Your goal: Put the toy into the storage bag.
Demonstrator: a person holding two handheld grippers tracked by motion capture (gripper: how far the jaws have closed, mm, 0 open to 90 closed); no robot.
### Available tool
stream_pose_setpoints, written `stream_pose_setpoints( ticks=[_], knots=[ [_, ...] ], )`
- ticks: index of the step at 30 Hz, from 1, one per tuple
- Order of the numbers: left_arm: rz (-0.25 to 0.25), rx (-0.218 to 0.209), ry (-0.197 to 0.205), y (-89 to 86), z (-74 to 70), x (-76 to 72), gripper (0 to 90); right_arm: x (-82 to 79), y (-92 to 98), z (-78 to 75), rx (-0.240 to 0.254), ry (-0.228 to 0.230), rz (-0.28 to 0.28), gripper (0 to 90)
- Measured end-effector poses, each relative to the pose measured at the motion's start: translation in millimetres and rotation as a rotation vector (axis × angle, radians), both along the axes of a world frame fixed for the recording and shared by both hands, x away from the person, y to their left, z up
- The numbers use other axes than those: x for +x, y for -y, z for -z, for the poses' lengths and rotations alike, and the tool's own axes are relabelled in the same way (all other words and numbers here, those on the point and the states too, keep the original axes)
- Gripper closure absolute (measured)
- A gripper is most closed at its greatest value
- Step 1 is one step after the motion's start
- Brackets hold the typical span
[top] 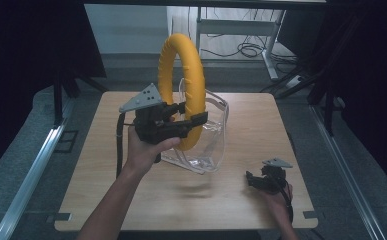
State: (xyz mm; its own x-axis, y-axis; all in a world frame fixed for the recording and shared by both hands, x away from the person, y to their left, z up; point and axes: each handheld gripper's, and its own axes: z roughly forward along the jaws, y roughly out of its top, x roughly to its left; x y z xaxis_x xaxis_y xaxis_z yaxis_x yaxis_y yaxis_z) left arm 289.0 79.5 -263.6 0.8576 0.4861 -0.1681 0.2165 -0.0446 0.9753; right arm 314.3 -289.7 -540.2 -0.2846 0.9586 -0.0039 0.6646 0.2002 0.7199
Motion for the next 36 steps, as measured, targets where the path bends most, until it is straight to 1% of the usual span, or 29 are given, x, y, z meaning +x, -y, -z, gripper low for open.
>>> stream_pose_setpoints(
  ticks=[2,9,10,13,17,24,30,36],
  knots=[
    [0.002,-0.001,-0.003,2.0,-0.7,0.3,48.2,0.0,0.1,0.0,-0.001,0.000,-0.002,13.5],
    [0.021,-0.007,0.012,11.3,-1.0,0.3,48.2,0.0,0.2,0.0,0.000,0.000,-0.002,13.5],
    [0.023,-0.007,0.010,12.9,-1.2,0.3,48.2,0.0,0.1,0.0,0.000,0.000,-0.002,13.6],
    [0.036,-0.001,0.012,19.8,-1.3,1.1,48.2,0.0,0.2,0.0,-0.001,0.000,-0.003,13.5],
    [0.045,0.002,0.017,24.9,1.1,1.0,48.2,-0.1,0.1,-0.1,0.000,0.000,-0.003,13.6],
    [0.058,0.008,0.018,34.6,0.9,0.8,48.2,-0.2,0.0,-0.1,0.001,-0.001,-0.001,13.6],
    [0.073,-0.008,0.016,38.6,-1.4,-0.2,48.1,-0.1,0.0,-0.1,-0.001,0.000,-0.001,13.6],
    [0.084,0.006,0.010,46.8,1.5,1.8,48.1,-0.2,0.0,-0.1,0.000,0.000,-0.001,13.6]
  ],
)
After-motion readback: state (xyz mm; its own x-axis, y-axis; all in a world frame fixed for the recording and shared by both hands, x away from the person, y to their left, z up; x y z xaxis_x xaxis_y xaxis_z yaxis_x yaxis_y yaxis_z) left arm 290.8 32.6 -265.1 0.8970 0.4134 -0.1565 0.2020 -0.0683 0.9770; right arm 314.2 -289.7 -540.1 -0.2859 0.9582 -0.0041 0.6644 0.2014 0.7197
